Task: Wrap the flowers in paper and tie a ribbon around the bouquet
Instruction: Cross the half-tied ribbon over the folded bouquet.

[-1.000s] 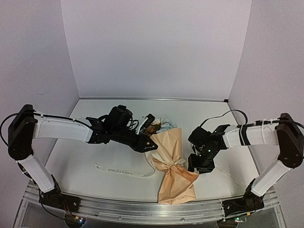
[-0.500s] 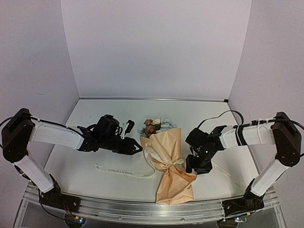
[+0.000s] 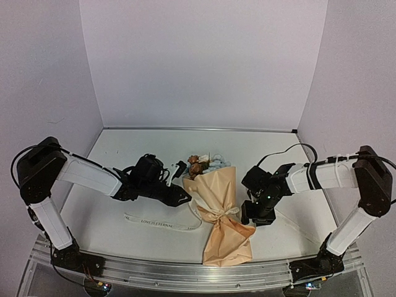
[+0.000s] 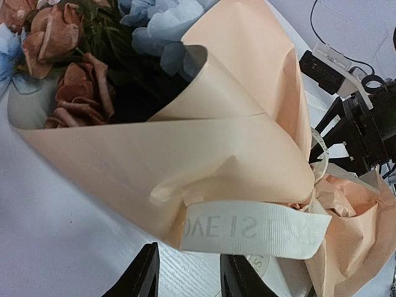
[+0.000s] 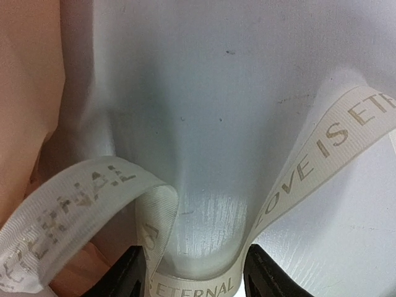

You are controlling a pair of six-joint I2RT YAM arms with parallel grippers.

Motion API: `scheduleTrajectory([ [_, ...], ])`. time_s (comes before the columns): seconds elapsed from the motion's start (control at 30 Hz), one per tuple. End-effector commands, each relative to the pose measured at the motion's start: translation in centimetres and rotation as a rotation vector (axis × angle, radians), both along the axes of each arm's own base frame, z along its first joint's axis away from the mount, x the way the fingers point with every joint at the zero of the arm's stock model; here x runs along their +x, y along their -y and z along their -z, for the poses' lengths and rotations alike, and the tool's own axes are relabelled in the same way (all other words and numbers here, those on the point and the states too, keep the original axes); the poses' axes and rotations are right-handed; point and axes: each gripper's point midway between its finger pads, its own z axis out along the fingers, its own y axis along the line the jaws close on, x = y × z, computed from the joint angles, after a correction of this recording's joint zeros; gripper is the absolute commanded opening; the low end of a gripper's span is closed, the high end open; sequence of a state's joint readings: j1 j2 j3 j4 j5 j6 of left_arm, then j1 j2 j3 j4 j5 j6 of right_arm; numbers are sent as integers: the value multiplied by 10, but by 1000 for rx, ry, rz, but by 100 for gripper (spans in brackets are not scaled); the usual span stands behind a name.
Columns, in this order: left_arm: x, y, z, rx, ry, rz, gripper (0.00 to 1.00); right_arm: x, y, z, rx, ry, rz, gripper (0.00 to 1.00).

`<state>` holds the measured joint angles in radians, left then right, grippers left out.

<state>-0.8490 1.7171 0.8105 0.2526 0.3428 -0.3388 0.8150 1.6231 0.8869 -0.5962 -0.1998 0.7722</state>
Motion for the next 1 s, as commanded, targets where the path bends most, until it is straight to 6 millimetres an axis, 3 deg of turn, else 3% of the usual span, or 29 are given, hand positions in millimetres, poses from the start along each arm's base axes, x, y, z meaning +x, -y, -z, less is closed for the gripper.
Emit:
scheduleTrajectory([
  [0.0,10,25,-29,-77,103,69,34,8,-9,-4,8,24,-4,55],
  [0.27,12,21,-33,-55,110,45,10,13,-17,-5,19,20,-13,54],
  [0.43,12,10,-54,-66,174,20,0,18,-29,-6,42,7,-30,50],
  [0.6,6,5,-87,-85,269,17,0,26,-40,-10,41,2,-79,49],
  [0.7,-6,14,-100,-74,323,71,0,31,-50,-9,50,-10,-102,48],
  [0.97,-41,70,-121,-52,424,280,0,39,-71,-8,76,-39,-77,47],
])
